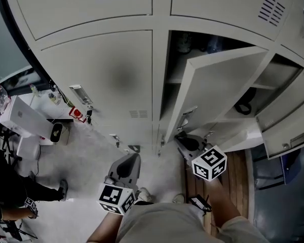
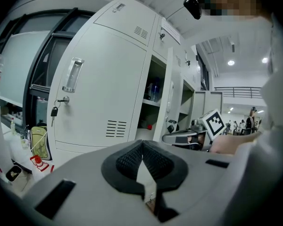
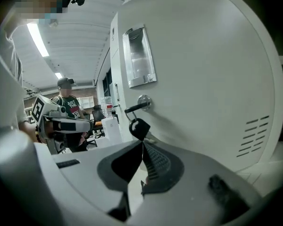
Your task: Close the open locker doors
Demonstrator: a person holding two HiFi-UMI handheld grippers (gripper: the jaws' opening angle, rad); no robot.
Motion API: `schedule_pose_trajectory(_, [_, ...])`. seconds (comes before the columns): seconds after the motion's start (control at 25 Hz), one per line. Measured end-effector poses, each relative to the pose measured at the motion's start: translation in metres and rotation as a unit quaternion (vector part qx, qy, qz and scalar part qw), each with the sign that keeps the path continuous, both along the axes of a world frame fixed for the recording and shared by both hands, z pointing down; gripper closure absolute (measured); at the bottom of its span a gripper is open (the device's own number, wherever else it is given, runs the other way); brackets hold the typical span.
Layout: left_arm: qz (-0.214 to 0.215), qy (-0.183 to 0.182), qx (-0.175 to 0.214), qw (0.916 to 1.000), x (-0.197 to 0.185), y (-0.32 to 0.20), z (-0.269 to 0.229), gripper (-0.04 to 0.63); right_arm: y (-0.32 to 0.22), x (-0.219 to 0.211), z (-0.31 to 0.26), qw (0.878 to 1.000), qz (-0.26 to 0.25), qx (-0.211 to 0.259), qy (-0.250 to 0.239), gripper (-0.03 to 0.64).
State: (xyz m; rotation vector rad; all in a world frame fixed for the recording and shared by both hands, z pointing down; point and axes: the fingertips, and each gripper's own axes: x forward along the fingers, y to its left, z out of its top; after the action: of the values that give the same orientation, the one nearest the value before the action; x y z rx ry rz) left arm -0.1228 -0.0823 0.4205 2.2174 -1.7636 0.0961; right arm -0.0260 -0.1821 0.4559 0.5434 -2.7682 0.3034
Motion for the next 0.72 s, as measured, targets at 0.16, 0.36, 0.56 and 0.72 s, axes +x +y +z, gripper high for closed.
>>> schedule_pose_trajectory(0.16, [-0.004, -0.001, 0.001, 1.0000, -0.008, -0.005, -0.001, 0.580, -0.009, -0.009, 0.002, 1.000, -0.002, -0.003, 0.000, 0.589])
schedule_pose_trajectory(0.36, [-0.009, -0.002, 0.002, 1.0000, -0.015, -0.009, -0.003, 0.580, -0.021, -0.014, 0.003, 1.000, -0.002, -0.006, 0.001, 0.589])
schedule_pose_trajectory(0.56, [-0.017, -0.002, 0.001, 0.9999, -0.022, -0.012, -0.002, 0.580, -0.032, -0.019, 0.004, 1.000, -0.002, -0.006, 0.002, 0.589])
schedule_pose_trajectory(0.72, [-0.025, -0.004, 0.001, 0.9997, -0.029, -0.013, -0.003, 0.580, -0.040, -0.024, 0.004, 1.000, -0.003, -0.006, 0.002, 0.589])
